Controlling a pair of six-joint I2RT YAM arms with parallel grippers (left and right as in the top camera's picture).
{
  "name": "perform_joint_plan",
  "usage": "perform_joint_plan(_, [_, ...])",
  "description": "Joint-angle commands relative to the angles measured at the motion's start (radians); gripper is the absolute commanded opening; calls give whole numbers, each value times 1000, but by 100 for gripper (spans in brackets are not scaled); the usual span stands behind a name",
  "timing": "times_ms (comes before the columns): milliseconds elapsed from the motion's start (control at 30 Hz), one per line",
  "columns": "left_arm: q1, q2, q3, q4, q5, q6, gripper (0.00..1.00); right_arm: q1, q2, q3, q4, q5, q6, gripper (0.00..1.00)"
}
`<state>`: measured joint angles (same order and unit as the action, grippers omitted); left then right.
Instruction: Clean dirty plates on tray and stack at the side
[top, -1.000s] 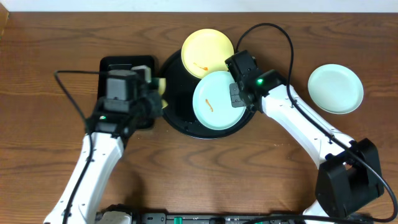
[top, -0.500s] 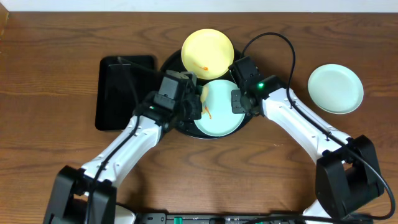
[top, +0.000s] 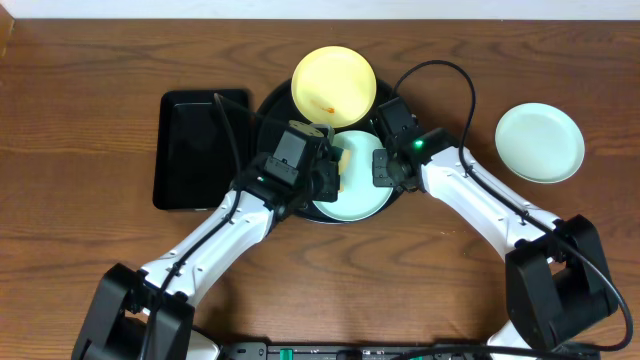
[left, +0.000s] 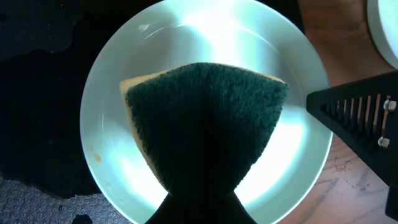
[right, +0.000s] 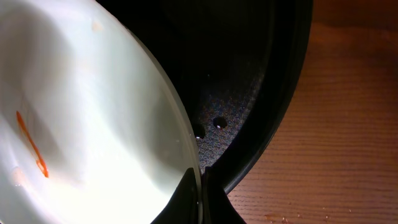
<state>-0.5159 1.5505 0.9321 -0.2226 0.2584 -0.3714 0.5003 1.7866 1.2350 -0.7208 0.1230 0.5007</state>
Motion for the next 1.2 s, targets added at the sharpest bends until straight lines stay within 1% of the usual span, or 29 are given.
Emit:
perform_joint_plan(0, [-18, 2, 21, 4, -43, -12, 7, -18, 7, -7, -2, -3, 19, 1])
perform_joint_plan(167, [-51, 43, 21, 5, -43, -12, 7, -18, 7, -7, -1, -4, 18, 2])
perform_joint_plan(267, [-57, 76, 21, 6, -89, -16, 7, -18, 7, -7, -1, -3, 18, 2])
perform_joint_plan(333, [-57, 95, 21, 11, -114, -39, 7, -18, 7, -7, -2, -3, 18, 2])
perform_joint_plan(433, [-58, 110, 21, 24, -113, -40, 8, -18, 7, -7, -2, -3, 18, 2])
perform_joint_plan(733, [-64, 112, 1, 32, -110, -42, 7, -18, 7, -7, 0, -3, 18, 1])
perform_joint_plan(967, [-90, 112, -45, 116, -110, -43, 7, -18, 7, -7, 0, -3, 17, 2])
perform_joint_plan(1167, [-96, 112, -46, 117, -110, -43, 7, -18, 7, -7, 1, -3, 14, 2])
